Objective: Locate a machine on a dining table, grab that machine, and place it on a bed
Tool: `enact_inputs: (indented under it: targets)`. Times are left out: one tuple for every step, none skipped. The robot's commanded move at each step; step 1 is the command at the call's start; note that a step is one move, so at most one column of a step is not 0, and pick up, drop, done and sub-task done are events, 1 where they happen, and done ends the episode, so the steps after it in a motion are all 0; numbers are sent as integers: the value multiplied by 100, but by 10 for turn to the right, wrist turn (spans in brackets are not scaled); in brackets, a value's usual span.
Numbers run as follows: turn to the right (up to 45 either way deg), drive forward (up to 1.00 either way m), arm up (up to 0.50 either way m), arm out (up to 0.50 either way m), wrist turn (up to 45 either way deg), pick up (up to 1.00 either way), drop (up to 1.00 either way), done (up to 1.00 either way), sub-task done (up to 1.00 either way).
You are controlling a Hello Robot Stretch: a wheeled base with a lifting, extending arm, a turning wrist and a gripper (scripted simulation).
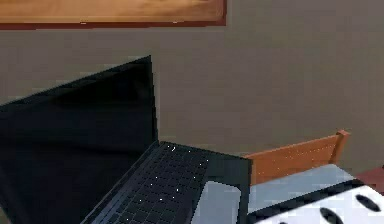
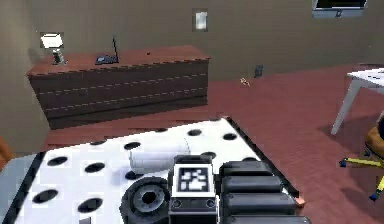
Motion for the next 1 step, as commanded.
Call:
enact_inputs:
  targets:
    - [-210, 0, 0, 0, 0, 0, 0, 0, 0]
